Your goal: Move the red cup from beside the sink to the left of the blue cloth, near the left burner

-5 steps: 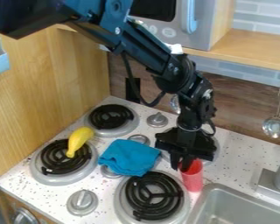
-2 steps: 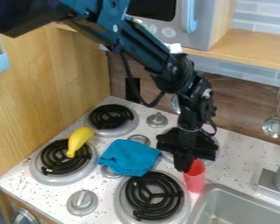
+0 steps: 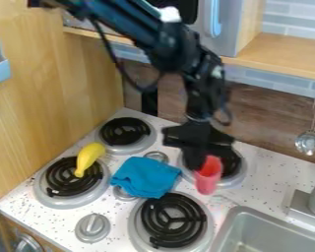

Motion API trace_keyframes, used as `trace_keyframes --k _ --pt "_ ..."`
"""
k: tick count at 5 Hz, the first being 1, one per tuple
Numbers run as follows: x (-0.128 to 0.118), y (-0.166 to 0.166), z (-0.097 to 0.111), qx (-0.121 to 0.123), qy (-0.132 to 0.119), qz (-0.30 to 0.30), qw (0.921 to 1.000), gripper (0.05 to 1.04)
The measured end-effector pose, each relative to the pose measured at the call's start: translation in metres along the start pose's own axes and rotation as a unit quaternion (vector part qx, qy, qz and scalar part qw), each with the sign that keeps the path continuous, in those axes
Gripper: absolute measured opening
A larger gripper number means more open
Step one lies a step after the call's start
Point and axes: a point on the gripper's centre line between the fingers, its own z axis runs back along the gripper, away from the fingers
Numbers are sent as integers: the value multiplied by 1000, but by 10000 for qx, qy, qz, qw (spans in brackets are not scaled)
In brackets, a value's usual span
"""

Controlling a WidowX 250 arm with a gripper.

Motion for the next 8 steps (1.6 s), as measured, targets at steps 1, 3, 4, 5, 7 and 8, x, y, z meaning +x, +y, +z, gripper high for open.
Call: trace_keyframes --k 1,3,4,5,7,8 --pt "-3 31 16 89 -13 310 9995 72" --pt "-21 94 30 249 170 771 9966 72" --pt "-27 123 26 332 324 993 9940 72" --pt "-26 141 24 449 297 1135 9921 72" --pt "-35 159 0 621 554 1123 9902 72" --pt "-41 162 -18 655 746 1102 9889 72"
